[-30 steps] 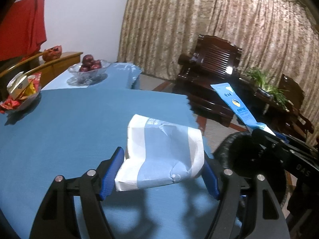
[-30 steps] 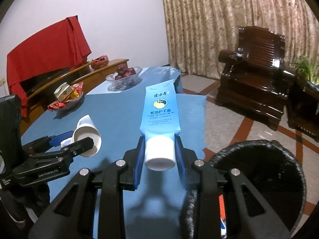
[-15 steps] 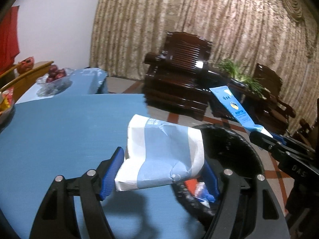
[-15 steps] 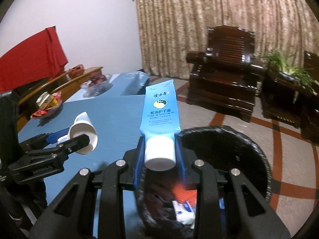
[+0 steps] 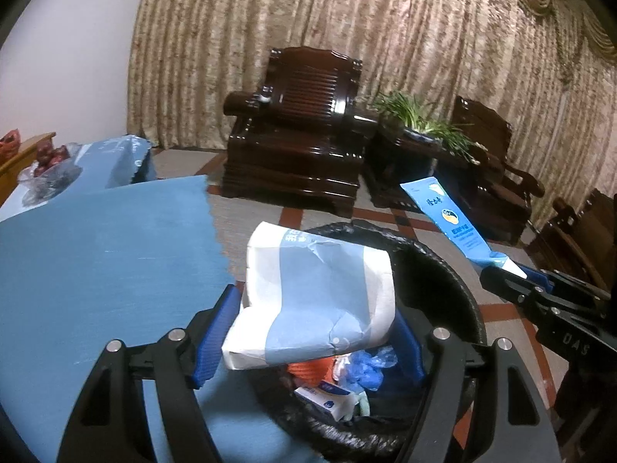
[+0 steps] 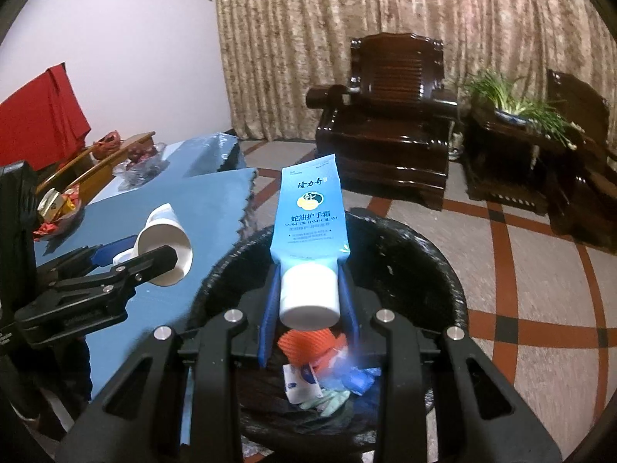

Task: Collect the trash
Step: 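Carry the white piece and blue tube over the bin with both tools, then open both tools to drop the white piece and tube into the bin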

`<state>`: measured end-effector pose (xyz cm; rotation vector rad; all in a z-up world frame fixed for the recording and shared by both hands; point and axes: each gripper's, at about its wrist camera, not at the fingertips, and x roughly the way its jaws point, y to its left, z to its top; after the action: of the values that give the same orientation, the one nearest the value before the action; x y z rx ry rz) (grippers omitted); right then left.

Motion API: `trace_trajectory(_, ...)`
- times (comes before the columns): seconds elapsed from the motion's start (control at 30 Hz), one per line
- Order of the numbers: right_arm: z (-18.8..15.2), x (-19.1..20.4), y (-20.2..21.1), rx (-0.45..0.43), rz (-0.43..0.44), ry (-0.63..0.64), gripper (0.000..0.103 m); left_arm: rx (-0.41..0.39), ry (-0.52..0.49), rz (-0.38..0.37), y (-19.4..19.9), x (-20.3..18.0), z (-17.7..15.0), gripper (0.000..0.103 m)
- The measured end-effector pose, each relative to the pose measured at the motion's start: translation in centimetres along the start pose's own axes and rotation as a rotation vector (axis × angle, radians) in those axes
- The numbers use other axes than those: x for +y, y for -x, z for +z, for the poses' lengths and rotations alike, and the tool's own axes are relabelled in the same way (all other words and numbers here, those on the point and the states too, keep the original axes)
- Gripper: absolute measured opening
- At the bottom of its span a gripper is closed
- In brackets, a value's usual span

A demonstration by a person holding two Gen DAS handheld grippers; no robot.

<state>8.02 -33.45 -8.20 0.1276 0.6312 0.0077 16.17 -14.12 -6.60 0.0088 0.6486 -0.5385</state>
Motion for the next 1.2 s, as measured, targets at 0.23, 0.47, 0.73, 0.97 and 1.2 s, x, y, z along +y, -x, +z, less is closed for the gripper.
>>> trace_trajectory(0.23,-1.4,-2.3,-1.5,0.037,-0.024,-0.032,0.028,0.036,-0.015,-0.034,-2.6,-1.3,-0.4,0.072)
trace_trajectory(0.47,-2.6,-3.7,-2.7,0.069,-0.042,-0.060,0.029,0.069,-0.026,-0.053,-4.8,-2.0,-1.0,0.072)
trace_trajectory(0.73,-3.2,-4.8,-3.4,0.072,-0.099,-0.088,0.077,0.109,-0.018,-0.083,-6.0,-2.0,-1.2,0.083)
trace_trajectory(0.97,-3.0,-5.2,-2.8,0.056,-0.116,-0.100,0.092,0.102,0.001,-0.059,-4.7,-0.6,-1.0,0.086)
trace_trajectory(1.2,-2.3,-3.5,-1.2,0.060,-0.056,-0.120,0.095,0.071,0.022,0.014,-0.8,1.9,-0.6,0.094)
